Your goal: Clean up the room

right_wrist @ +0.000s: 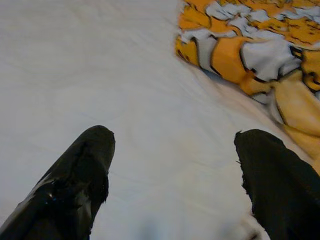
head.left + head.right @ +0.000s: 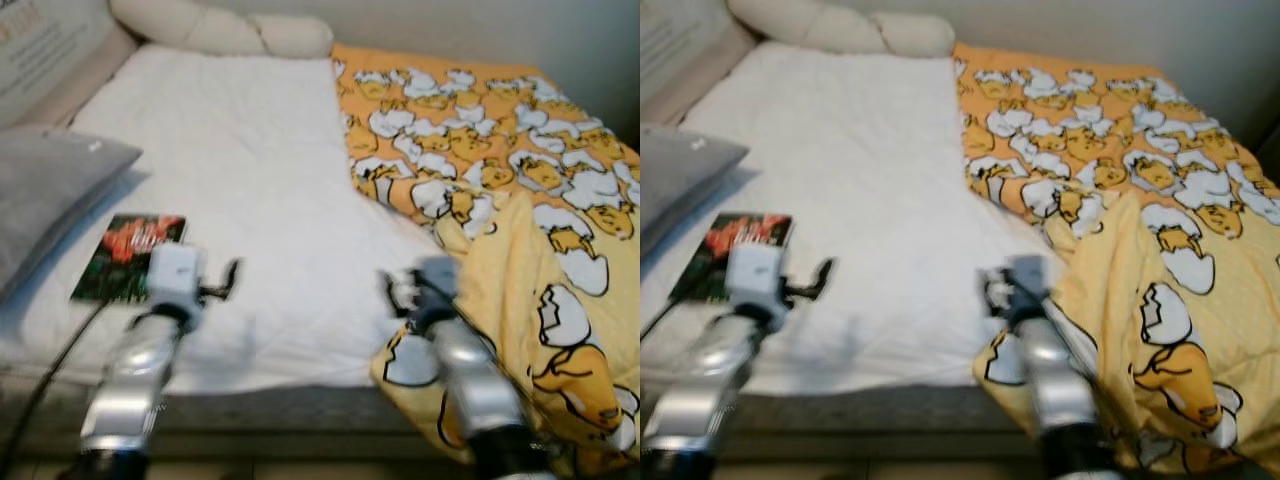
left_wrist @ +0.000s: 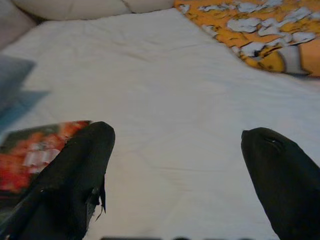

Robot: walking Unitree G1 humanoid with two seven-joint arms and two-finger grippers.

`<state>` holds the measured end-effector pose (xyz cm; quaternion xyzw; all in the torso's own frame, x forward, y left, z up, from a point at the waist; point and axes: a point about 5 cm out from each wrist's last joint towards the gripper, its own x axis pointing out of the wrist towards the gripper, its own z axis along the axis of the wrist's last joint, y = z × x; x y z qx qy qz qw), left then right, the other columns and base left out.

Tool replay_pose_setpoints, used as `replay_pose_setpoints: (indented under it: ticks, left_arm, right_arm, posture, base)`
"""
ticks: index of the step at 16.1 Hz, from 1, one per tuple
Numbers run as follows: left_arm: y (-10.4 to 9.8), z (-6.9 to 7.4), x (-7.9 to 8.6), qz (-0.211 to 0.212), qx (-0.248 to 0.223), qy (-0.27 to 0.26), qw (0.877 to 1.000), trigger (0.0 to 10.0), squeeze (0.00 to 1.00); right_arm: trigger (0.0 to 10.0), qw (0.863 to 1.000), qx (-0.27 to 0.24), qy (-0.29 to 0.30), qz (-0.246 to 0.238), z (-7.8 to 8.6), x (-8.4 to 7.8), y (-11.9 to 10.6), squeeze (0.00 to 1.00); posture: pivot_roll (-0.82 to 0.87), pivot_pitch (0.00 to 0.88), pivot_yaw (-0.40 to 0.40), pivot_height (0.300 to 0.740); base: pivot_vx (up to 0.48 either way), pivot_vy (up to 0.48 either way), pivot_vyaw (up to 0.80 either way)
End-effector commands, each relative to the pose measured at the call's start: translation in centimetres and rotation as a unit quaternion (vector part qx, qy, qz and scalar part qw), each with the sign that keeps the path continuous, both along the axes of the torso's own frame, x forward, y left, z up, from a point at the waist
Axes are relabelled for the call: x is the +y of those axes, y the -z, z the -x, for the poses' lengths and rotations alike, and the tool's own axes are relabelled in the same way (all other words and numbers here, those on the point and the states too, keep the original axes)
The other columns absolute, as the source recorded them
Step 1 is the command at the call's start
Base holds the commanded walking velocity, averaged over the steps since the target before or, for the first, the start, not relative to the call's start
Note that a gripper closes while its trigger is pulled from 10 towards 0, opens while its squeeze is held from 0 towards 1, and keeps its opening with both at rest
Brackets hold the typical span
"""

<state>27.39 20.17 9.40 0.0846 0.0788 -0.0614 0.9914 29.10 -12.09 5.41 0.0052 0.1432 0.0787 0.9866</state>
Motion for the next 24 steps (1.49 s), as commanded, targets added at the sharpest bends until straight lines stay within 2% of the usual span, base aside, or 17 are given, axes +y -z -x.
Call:
replay_pose_setpoints:
  ticks: [1, 24]
  left_arm:
    - [-0.20, -0.31, -1.23, 0.007, -0.004, 0.019, 1.000, 10.0, 0.00]
    - [0.01, -0.13, -1.30, 0.006, -0.001, 0.025, 1.000, 10.0, 0.00]
  right_arm:
    - [10.0, 1.000, 0.009, 0.026, 0.012, 0.15, -2.04, 0.35, 0.00]
    - [10.0, 0.999, 0.017, 0.020, 0.020, 0.17, -1.89, 0.63, 0.00]
  posture:
    - [0.04, 0.000, -0.064, 0.740]
    - [0.04, 0.000, -0.070, 0.740]
  base:
    - [0.266, 0.000, 0.00]
    - [0.266, 0.000, 0.00]
